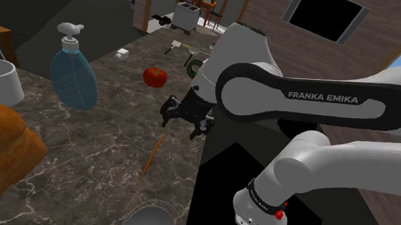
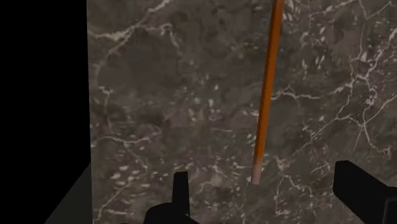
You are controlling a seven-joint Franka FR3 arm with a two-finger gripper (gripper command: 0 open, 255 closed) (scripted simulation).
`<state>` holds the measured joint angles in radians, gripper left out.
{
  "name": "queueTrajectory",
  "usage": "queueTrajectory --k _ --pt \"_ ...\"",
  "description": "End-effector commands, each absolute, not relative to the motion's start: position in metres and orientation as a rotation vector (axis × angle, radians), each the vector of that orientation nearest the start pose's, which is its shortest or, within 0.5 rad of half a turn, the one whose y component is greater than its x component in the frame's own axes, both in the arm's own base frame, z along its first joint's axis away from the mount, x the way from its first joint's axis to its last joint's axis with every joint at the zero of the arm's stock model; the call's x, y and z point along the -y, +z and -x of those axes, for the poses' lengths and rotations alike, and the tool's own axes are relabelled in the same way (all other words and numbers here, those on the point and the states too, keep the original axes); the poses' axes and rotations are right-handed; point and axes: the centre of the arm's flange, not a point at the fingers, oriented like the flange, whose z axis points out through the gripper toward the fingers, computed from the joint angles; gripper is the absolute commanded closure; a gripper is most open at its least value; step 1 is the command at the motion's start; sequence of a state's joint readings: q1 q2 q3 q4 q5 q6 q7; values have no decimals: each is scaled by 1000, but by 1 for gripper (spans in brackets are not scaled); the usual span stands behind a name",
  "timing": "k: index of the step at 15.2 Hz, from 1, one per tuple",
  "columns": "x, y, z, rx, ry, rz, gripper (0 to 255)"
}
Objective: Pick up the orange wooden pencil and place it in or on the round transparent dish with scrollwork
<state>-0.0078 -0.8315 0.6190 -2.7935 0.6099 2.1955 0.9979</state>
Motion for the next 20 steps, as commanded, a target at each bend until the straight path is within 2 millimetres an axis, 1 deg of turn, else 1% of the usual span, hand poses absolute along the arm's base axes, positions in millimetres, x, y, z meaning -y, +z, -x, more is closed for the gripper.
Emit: queueTrajectory --k 1,2,3,10,11,18,19,20 --pt "-213 390 -281 -1299 -165 2642 0" --pt "-223 382 -285 -1341 -177 2618 0" --pt "-228 378 -287 -1362 -183 2606 0" --pt "-233 342 -295 -1362 -183 2606 0" --pt "-233 339 -295 -1362 -183 2606 0" --pt "-233 339 -295 -1362 -183 2606 0" --pt "-233 339 -295 -1362 -183 2606 255" --pt "-233 339 -295 -1362 -183 2606 255"
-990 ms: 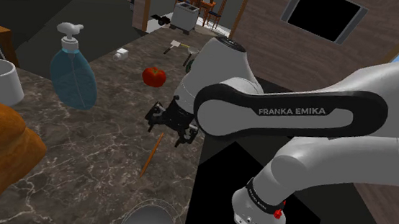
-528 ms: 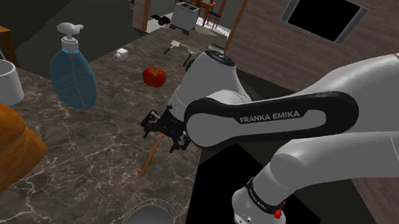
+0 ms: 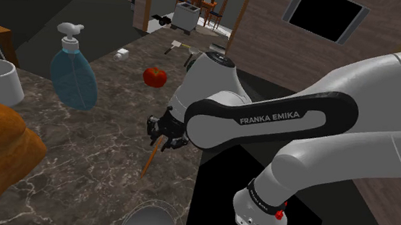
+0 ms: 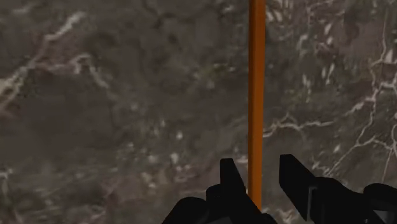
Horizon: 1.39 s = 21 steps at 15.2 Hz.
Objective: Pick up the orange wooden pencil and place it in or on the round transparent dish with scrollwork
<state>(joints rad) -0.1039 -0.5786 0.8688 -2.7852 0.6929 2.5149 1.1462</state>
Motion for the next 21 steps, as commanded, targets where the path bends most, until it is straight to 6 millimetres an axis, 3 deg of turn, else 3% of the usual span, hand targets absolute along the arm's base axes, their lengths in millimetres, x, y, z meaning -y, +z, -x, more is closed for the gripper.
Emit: queueTrajectory --k 1,8,21 --pt "-233 339 -295 -1362 -183 2606 255" --pt "-233 339 -295 -1362 -183 2606 255" --pt "-233 408 -295 -1362 -183 2606 255"
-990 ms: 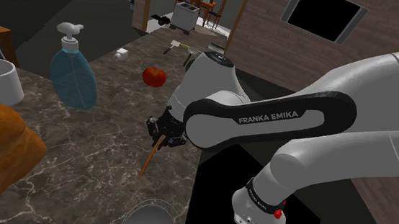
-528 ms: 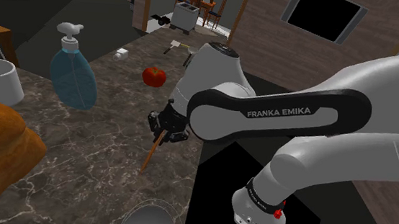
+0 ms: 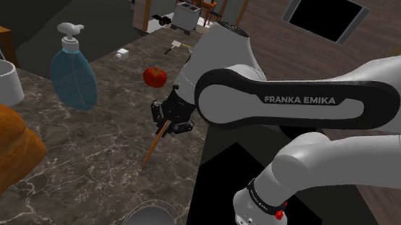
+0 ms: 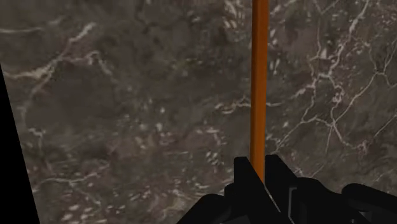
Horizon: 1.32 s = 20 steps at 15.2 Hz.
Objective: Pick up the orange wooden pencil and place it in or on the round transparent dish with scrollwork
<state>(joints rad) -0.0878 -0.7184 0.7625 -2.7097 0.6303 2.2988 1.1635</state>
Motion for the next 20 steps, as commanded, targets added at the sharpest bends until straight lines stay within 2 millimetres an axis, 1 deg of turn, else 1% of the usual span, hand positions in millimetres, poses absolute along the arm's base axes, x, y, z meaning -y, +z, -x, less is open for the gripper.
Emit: queueTrajectory --k 1,10,11,20 --pt "-233 413 -295 -1362 -183 2606 255" --pt "-233 460 -295 -1362 -183 2606 255" --pt "-233 461 -295 -1362 -183 2606 255" --pt "-306 470 -202 -1362 -183 2606 255"
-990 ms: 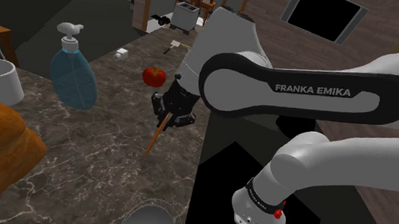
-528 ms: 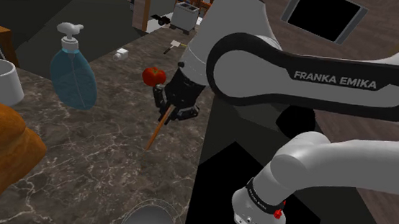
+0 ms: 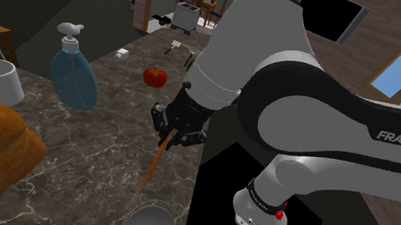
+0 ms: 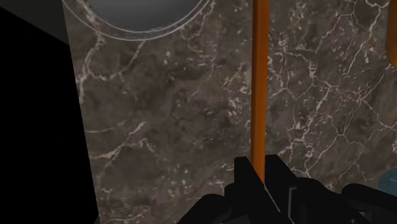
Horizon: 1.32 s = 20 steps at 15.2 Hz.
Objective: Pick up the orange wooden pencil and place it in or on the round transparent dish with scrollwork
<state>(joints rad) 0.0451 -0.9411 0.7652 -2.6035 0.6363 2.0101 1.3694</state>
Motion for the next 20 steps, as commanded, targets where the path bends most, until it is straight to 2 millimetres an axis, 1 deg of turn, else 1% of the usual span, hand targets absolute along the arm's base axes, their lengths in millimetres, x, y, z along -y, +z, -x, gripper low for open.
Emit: queueTrajectory --k 1,7,8,20 --pt "-314 471 -191 -1362 -183 2606 255" --pt "-362 477 -129 -1362 -183 2606 255" --pt "-374 479 -114 -1362 -183 2606 255" --pt "-374 415 -114 -1362 -183 2606 255"
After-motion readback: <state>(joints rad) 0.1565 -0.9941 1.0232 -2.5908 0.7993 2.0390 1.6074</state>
